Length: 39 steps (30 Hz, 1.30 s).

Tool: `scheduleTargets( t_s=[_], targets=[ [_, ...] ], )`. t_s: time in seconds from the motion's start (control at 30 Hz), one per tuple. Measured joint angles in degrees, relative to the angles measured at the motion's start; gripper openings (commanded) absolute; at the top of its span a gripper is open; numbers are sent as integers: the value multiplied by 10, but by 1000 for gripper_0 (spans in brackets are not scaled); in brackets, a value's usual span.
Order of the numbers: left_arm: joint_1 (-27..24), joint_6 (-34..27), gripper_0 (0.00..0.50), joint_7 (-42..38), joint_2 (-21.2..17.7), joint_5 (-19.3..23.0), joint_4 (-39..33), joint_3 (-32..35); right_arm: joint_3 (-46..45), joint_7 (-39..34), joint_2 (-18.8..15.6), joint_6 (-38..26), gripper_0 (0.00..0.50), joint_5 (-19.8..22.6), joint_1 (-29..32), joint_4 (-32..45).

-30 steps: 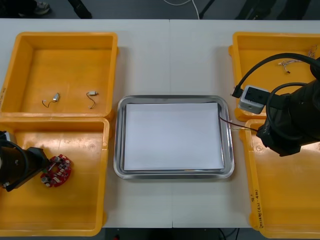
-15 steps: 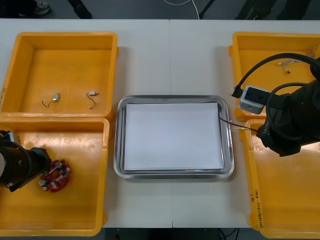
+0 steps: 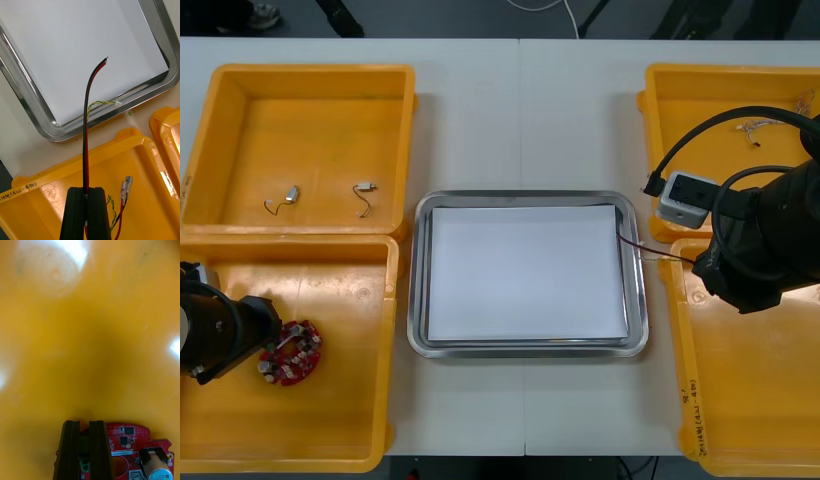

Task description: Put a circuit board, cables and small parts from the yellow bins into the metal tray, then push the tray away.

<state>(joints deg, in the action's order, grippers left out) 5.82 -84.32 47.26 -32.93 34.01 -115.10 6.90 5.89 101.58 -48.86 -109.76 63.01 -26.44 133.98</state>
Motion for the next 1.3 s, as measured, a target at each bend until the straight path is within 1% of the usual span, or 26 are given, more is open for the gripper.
scheduleTargets(
  t_s=[0.1,0.2,0.47,0.63,0.9,1.07,1.2,1.3],
  targets=[
    [-1,-42,0,0,0,2,-9,9,0,0,0,0,0,0,0,0],
    [-2,-69,0,0,0,5,-18,25,0,0,0,0,0,0,0,0],
    [-24,-97,0,0,0,11,-27,57,0,0,0,0,0,0,0,0],
    [-48,-134,0,0,-2,13,-35,65,0,0,0,0,0,0,0,0],
    [-86,-211,0,0,-29,26,-72,68,0,0,0,0,0,0,0,0],
    [-103,-248,0,1,-48,50,-101,68,0,0,0,0,0,0,0,0],
    [-122,-251,0,1,-54,80,-119,68,0,0,0,0,0,1,0,0],
    [-137,-252,0,1,-54,87,-129,64,0,0,0,0,0,1,0,0]
  ],
)
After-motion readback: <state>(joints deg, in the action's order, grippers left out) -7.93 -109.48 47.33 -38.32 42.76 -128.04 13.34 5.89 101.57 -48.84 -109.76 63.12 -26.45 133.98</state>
